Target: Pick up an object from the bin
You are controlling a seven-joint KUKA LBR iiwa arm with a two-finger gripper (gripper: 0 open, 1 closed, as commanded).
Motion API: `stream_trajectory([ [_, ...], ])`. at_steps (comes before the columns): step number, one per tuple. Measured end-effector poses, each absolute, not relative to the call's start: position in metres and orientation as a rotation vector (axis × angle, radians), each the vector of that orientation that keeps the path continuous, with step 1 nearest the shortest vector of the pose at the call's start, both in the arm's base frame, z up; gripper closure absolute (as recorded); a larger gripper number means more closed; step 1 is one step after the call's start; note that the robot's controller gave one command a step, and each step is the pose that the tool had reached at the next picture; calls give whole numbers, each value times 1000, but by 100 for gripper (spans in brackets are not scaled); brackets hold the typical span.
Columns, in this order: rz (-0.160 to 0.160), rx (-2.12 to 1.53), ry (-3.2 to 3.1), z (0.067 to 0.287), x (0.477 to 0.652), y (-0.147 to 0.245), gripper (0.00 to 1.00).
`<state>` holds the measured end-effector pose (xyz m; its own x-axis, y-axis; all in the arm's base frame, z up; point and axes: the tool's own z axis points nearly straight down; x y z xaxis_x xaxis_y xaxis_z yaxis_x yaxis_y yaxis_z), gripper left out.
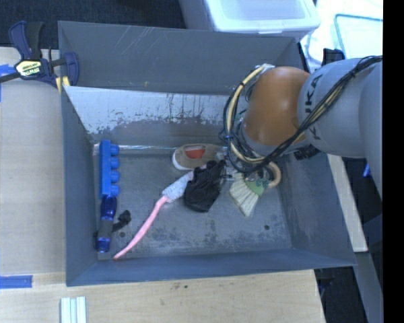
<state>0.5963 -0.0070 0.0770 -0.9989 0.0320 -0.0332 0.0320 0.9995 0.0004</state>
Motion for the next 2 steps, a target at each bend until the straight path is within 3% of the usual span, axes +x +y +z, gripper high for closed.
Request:
stream_trajectory([
  [2,0,49,3108,77,596,-7,100],
])
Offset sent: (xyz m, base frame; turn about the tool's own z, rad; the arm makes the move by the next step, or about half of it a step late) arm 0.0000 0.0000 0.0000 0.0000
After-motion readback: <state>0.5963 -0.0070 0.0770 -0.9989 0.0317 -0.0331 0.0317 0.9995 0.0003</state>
